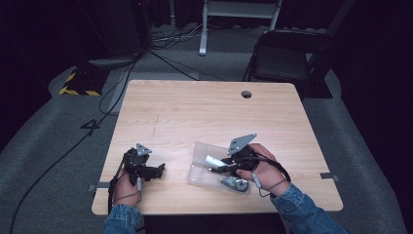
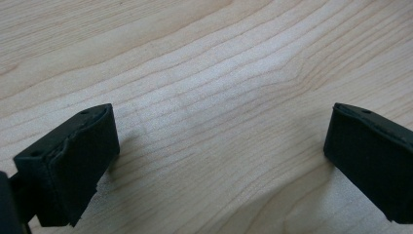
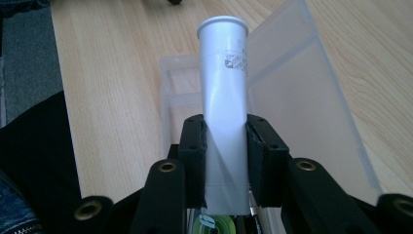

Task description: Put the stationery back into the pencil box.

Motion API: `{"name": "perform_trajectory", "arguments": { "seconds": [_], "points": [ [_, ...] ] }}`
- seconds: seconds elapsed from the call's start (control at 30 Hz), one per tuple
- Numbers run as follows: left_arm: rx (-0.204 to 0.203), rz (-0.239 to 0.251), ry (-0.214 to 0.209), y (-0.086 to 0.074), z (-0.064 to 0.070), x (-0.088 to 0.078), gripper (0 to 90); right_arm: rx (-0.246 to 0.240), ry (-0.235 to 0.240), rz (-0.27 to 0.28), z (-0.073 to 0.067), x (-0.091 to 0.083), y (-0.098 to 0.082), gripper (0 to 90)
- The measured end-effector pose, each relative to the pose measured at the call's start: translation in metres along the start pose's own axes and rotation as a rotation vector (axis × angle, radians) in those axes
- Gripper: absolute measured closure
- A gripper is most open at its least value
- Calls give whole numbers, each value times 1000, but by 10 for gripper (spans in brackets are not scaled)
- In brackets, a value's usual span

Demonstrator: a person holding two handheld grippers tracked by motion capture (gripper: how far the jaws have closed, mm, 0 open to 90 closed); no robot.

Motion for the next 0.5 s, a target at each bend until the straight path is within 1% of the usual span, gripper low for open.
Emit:
{"name": "perform_trajectory", "arguments": {
  "seconds": [0.23,0.47,0.5],
  "points": [
    [1,1,0,0,0,0,1,-13,20,-28,-4,12,-4,711],
    [0,0,0,0,0,0,1,-21,37,-51,-5,19,-7,711],
    [1,1,0,0,0,0,1,-28,39,-57,-4,21,-8,711]
  ]
}}
Point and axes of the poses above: each handheld gripper's, and its own axes: x roughly forward along the jaws, y roughly out of its top, z roughly to its right, the point moved 4 cm from there along x, roughly forward along the jaws, and after that the axes turned 8 degrees about z, right-handed, at the moved point
